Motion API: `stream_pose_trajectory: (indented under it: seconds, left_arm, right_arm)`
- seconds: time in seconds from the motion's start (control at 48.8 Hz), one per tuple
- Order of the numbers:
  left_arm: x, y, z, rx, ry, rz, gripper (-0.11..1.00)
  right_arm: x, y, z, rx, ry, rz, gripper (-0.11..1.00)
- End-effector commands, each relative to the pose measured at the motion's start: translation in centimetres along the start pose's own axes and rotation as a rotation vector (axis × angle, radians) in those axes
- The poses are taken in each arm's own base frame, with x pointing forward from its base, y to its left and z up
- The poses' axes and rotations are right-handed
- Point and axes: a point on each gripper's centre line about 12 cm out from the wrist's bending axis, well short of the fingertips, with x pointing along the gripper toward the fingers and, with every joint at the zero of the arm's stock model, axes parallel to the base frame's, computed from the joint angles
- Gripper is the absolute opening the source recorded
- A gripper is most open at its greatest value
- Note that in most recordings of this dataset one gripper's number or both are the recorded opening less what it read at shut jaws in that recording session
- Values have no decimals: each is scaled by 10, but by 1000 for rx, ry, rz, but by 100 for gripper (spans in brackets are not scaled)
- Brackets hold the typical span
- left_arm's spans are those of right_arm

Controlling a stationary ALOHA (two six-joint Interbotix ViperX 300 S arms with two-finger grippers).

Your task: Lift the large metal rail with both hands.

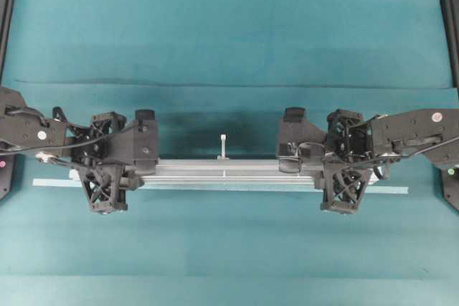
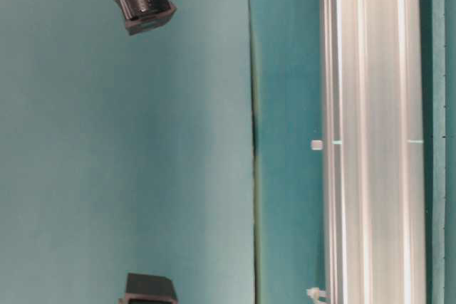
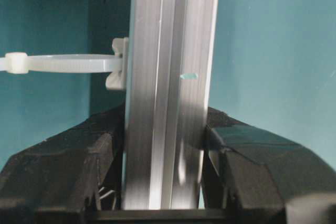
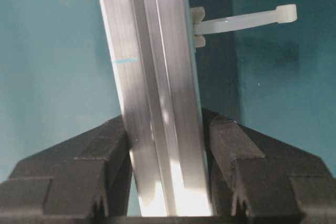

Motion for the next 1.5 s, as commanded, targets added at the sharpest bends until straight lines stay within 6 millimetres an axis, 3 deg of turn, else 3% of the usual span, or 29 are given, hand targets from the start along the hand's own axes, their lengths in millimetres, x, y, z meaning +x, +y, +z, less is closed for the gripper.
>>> stream_pose_trajectory:
  seconds: [0.0, 1.475]
  left_arm:
    - [-1, -1, 4, -5, -17, -3, 36]
    - [6, 8, 8, -32, -42, 7, 36]
  right_arm:
    - [4, 1, 0, 19, 6, 1, 39]
    - [11, -7, -7, 32, 7, -4, 39]
